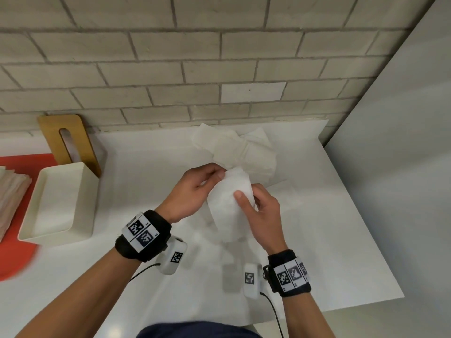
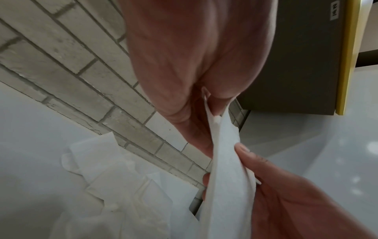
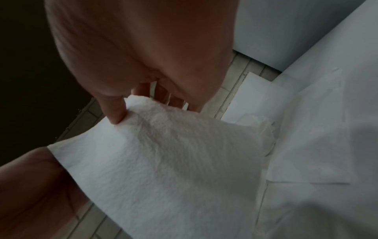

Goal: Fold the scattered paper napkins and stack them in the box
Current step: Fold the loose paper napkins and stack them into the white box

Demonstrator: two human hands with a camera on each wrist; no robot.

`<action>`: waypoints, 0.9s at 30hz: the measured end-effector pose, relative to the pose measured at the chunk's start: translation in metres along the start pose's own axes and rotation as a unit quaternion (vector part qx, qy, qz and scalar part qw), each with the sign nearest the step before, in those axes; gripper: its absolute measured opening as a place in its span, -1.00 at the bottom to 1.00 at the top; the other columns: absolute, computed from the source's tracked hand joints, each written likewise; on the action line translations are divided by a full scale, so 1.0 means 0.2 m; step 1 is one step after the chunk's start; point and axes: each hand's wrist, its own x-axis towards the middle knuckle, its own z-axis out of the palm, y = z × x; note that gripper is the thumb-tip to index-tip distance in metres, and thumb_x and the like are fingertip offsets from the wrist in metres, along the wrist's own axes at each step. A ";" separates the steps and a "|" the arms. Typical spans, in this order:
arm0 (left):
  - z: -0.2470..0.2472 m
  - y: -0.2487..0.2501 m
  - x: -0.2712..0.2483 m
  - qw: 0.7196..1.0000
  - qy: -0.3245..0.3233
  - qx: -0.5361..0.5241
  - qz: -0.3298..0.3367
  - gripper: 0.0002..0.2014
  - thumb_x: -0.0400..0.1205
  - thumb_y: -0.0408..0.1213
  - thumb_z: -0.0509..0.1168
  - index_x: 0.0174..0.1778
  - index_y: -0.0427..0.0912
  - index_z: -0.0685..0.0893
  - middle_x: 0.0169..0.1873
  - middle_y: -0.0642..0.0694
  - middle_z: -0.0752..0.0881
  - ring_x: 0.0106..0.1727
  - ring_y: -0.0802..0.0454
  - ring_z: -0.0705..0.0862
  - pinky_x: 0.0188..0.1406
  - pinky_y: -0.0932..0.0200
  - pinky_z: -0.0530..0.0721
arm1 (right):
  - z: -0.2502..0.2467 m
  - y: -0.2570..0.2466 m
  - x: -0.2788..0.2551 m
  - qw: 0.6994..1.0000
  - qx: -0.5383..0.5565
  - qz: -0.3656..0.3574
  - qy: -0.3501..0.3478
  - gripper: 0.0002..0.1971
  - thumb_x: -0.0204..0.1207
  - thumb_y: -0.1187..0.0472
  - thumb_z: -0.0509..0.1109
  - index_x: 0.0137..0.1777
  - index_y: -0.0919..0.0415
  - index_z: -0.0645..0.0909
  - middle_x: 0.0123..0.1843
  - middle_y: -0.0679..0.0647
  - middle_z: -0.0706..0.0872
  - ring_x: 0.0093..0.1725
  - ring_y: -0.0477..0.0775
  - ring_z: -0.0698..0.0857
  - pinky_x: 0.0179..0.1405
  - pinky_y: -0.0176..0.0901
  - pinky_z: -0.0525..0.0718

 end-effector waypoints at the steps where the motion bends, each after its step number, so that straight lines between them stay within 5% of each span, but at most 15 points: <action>1: 0.00 -0.01 0.00 1.000 0.001 0.005 -0.001 -0.73 0.93 -0.12 0.19 0.06 -0.08 0.76 -0.09 0.03 0.82 -0.06 0.09 0.74 0.07 0.10 0.64 | 0.01 0.00 0.00 1.000 -0.005 -0.005 0.006 -0.86 0.73 0.09 0.55 -0.07 0.08 0.78 -0.08 -0.03 0.78 -0.08 -0.04 0.72 -0.01 -0.23 0.62; 4: 0.00 -0.02 0.01 1.000 0.004 0.022 -0.006 -0.65 0.94 -0.03 0.13 0.04 -0.08 0.75 -0.13 -0.18 0.78 -0.11 -0.20 0.70 0.01 -0.04 0.63 | 0.03 -0.01 0.01 0.999 -0.019 -0.022 0.013 -0.84 0.72 0.08 0.57 -0.12 0.01 0.77 -0.10 -0.08 0.76 -0.09 -0.02 0.71 -0.04 -0.25 0.61; 6: 0.01 -0.01 0.01 1.000 0.013 -0.001 -0.020 -0.60 0.93 0.07 0.08 0.12 0.00 0.80 -0.04 0.04 0.86 0.00 0.10 0.80 0.16 0.02 0.69 | 0.03 -0.01 0.01 0.999 -0.028 -0.028 0.027 -0.81 0.71 0.07 0.58 -0.15 -0.03 0.74 -0.12 -0.09 0.74 -0.12 -0.03 0.69 -0.08 -0.25 0.59; 9: 0.03 -0.03 0.00 0.997 0.014 -0.065 -0.050 -0.54 0.82 0.31 0.17 0.36 0.09 0.75 0.24 0.17 0.85 0.33 0.14 0.80 0.34 -0.02 0.73 | 0.04 0.00 0.03 0.997 -0.047 -0.024 0.061 -0.74 0.70 0.04 0.58 -0.22 -0.01 0.68 -0.16 -0.07 0.70 -0.18 -0.05 0.64 -0.13 -0.29 0.54; 12: 0.07 -0.12 0.00 0.999 0.046 0.015 -0.020 -0.66 0.73 0.06 0.46 0.34 0.03 0.63 0.16 0.16 0.84 0.13 0.21 0.84 0.05 0.06 0.81 | 0.06 0.01 0.05 0.997 -0.050 0.002 0.055 -0.78 0.69 0.02 0.59 -0.18 -0.06 0.68 -0.16 -0.14 0.72 -0.19 -0.08 0.67 -0.16 -0.25 0.58; 14: 0.10 -0.19 0.00 0.996 0.074 0.054 -0.022 -0.79 0.81 -0.16 0.40 0.30 -0.03 0.55 0.06 0.10 0.85 -0.10 0.23 0.84 -0.15 0.17 0.74 | 0.01 0.06 0.12 0.999 -0.039 0.033 -0.002 -0.88 0.67 0.02 0.61 0.02 -0.01 0.73 -0.02 -0.13 0.83 -0.03 -0.05 0.80 -0.04 -0.18 0.74; 16: 0.10 -0.24 0.00 0.992 0.092 0.076 -0.037 -0.86 0.85 -0.20 0.32 0.24 -0.04 0.49 -0.08 -0.04 0.84 -0.20 0.04 0.81 -0.24 0.01 0.72 | -0.13 0.20 0.25 0.991 -0.112 0.046 -0.057 -0.79 0.64 0.06 0.64 0.15 0.04 0.71 0.09 -0.12 0.85 0.11 -0.02 0.84 0.10 -0.13 0.79; 18: 0.07 -0.27 -0.02 0.989 0.098 0.096 -0.049 -0.89 0.86 -0.17 0.29 0.20 -0.05 0.48 -0.29 -0.20 0.76 -0.33 -0.15 0.72 -0.26 -0.10 0.68 | -0.31 0.38 0.39 0.945 -0.317 0.054 -0.058 -0.67 0.58 0.05 0.64 0.26 0.07 0.67 0.25 0.05 0.79 0.23 0.16 0.81 0.22 0.05 0.78; 20: 0.04 -0.28 -0.03 0.986 0.108 0.117 -0.049 -0.89 0.85 -0.15 0.33 0.17 -0.07 0.54 -0.54 -0.11 0.55 -0.52 0.01 0.50 -0.44 0.14 0.51 | -0.46 0.53 0.50 0.852 -0.505 0.135 -0.033 -0.36 0.53 -0.08 0.61 0.54 0.10 0.52 0.49 0.27 0.59 0.46 0.43 0.65 0.37 0.26 0.70; 22: 0.02 -0.28 -0.04 0.983 0.137 0.115 -0.042 -0.89 0.80 -0.12 0.41 0.11 -0.05 0.65 -0.58 0.01 0.37 -0.54 0.07 0.37 -0.48 0.26 0.34 | -0.57 0.62 0.55 0.790 -0.551 0.269 -0.009 -0.03 0.49 -0.28 0.62 0.71 0.21 0.29 0.63 0.39 0.43 0.62 0.51 0.47 0.51 0.35 0.58; 23: 0.01 -0.27 -0.03 0.983 0.151 0.099 -0.042 -0.90 0.77 -0.10 0.46 0.07 0.00 0.70 -0.55 0.01 0.33 -0.51 0.09 0.32 -0.45 0.23 0.32 | -0.59 0.64 0.56 0.784 -0.536 0.313 -0.020 0.03 0.48 -0.32 0.63 0.73 0.26 0.27 0.64 0.40 0.45 0.64 0.50 0.45 0.55 0.33 0.56; 25: 0.00 -0.26 -0.03 0.982 0.174 0.055 -0.039 -0.92 0.72 -0.06 0.52 0.03 0.08 0.78 -0.48 -0.01 0.28 -0.44 0.07 0.27 -0.40 0.13 0.29 | -0.61 0.66 0.56 0.810 -0.471 0.344 -0.064 -0.21 0.52 -0.24 0.65 0.56 0.25 0.50 0.55 0.31 0.62 0.57 0.40 0.59 0.55 0.22 0.61; 27: 0.00 -0.26 -0.01 0.982 0.185 0.018 -0.043 -0.88 0.69 -0.03 0.56 0.01 0.05 0.82 -0.46 -0.09 0.29 -0.38 0.02 0.27 -0.33 0.08 0.26 | -0.59 0.68 0.51 0.841 -0.433 0.315 -0.081 -0.64 0.55 -0.14 0.66 0.08 0.09 0.68 0.35 0.22 0.75 0.42 0.32 0.69 0.51 0.14 0.63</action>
